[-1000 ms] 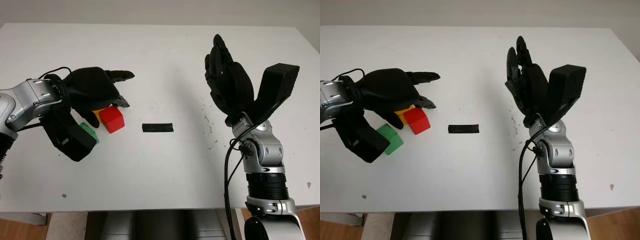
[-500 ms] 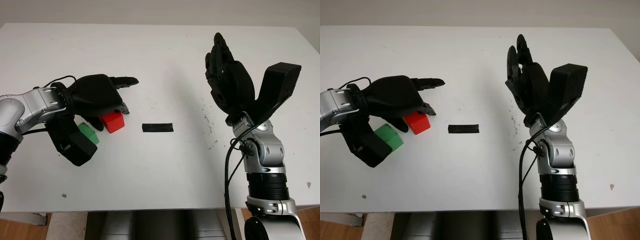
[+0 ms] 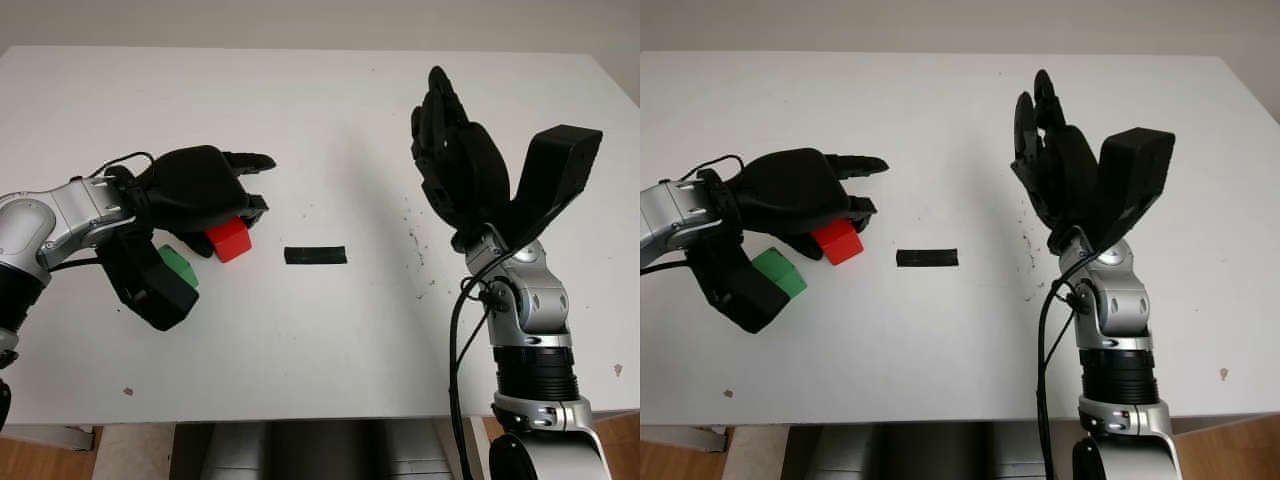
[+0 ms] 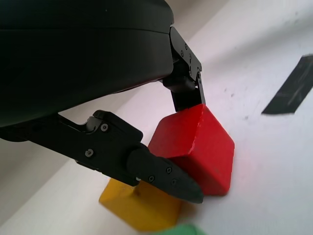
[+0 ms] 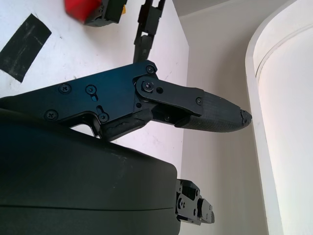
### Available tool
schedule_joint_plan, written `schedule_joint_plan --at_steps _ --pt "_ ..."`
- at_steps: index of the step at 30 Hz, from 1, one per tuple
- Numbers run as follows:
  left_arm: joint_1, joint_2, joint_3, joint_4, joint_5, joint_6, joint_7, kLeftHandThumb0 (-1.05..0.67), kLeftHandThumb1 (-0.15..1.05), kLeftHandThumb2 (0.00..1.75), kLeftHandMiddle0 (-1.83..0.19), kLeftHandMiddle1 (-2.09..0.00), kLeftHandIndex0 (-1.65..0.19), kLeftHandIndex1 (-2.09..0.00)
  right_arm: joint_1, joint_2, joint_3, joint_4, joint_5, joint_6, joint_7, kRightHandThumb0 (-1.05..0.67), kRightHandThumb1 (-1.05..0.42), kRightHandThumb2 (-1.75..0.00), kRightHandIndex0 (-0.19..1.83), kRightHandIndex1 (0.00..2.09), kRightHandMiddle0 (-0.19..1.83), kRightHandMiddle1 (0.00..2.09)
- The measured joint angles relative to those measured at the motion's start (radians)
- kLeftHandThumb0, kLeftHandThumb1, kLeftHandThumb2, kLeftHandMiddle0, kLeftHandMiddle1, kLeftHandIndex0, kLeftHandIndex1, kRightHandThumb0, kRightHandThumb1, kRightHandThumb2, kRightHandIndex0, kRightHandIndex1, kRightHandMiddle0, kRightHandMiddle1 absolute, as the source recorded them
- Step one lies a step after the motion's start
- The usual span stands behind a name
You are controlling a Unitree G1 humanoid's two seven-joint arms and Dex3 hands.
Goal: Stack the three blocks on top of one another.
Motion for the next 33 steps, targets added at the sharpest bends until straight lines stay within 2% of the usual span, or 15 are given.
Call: schedule_joint_plan --at_steps 4,9,17,21,24,27,33 --pt "-0.001 0.0 0.027 -0.042 -0.049 0.016 -0.05 -0.34 0.89 0.05 -0.19 -0.06 -0.43 -1.28 0.001 0.0 0.0 0.0 0.0 0.0 -0.003 -0.73 -1.05 -0.66 -0.19 0.0 -0.19 0.0" --pt "-0.001 -0.013 0.069 -0.101 -0.195 0.056 -0.2 -0.39 0.95 0.06 -0.15 -0.05 -0.39 -1.32 0.002 0.0 0.0 0.0 0.001 0.0 0.002 -0.73 -1.05 -0.66 -0.19 0.0 -0.19 0.0" --pt "-0.002 -0.099 0.101 -0.209 -0.339 0.173 -0.388 -0.38 0.91 0.05 -0.13 -0.05 -0.45 -1.37 0.003 0.0 0.001 -0.001 0.004 0.003 0.007 -0.73 -1.05 -0.65 -0.19 0.0 -0.19 0.0" --pt "-0.015 -0.141 0.101 -0.185 -0.363 0.136 -0.379 -0.42 0.92 0.05 -0.07 -0.03 -0.4 -1.52 0.005 0.001 0.001 -0.006 0.004 0.005 0.007 -0.73 -1.05 -0.64 -0.19 0.0 -0.19 0.0" --pt "-0.032 -0.162 0.091 -0.167 -0.355 0.117 -0.39 -0.41 0.93 0.05 -0.1 -0.06 -0.39 -1.44 0.008 0.001 0.0 -0.011 0.003 0.005 0.005 -0.73 -1.05 -0.65 -0.19 0.0 -0.19 0.0" --pt "-0.05 -0.175 0.066 -0.152 -0.318 0.091 -0.394 -0.42 0.9 0.05 -0.15 -0.06 -0.47 -1.27 0.013 0.001 0.001 -0.015 0.003 0.005 0.002 -0.72 -1.05 -0.66 -0.19 0.0 -0.19 0.0" --pt "-0.09 -0.2 0.027 -0.065 -0.219 0.014 -0.275 -0.41 0.89 0.05 -0.15 -0.06 -0.47 -1.33 0.02 0.001 0.001 -0.043 0.003 0.01 -0.005 -0.71 -1.05 -0.67 -0.19 0.0 -0.19 0.0"
